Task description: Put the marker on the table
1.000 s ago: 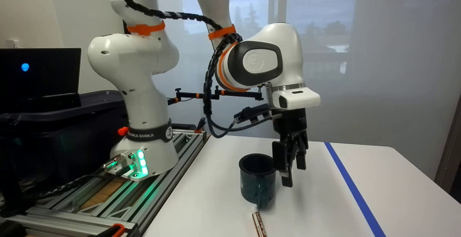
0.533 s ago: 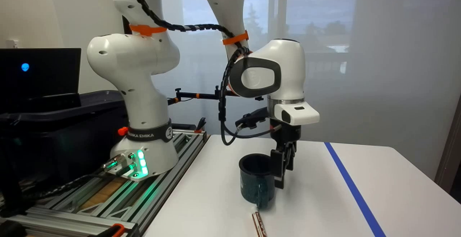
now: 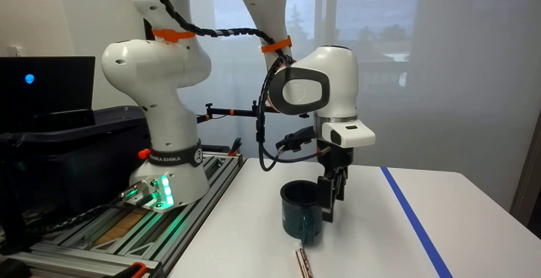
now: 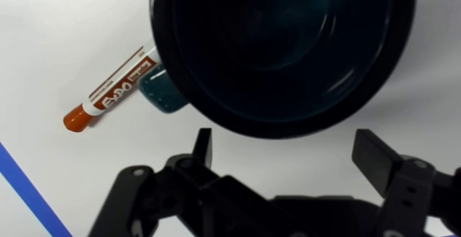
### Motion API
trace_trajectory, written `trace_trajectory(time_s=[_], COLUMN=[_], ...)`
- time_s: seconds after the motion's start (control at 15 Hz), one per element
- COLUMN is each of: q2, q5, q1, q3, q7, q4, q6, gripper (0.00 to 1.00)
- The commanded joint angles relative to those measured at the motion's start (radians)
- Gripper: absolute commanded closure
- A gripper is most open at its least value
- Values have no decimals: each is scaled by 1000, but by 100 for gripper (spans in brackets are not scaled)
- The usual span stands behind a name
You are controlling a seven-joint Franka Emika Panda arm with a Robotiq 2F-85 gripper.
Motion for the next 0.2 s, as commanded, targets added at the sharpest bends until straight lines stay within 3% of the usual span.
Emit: trace_trajectory(time_s=[0.0,0.13], q2=[0,0], q5=[0,0], q1=[0,0], q3=[0,0], q7=[0,-1], q4=[0,0], q6=[0,0], gripper=[0,0])
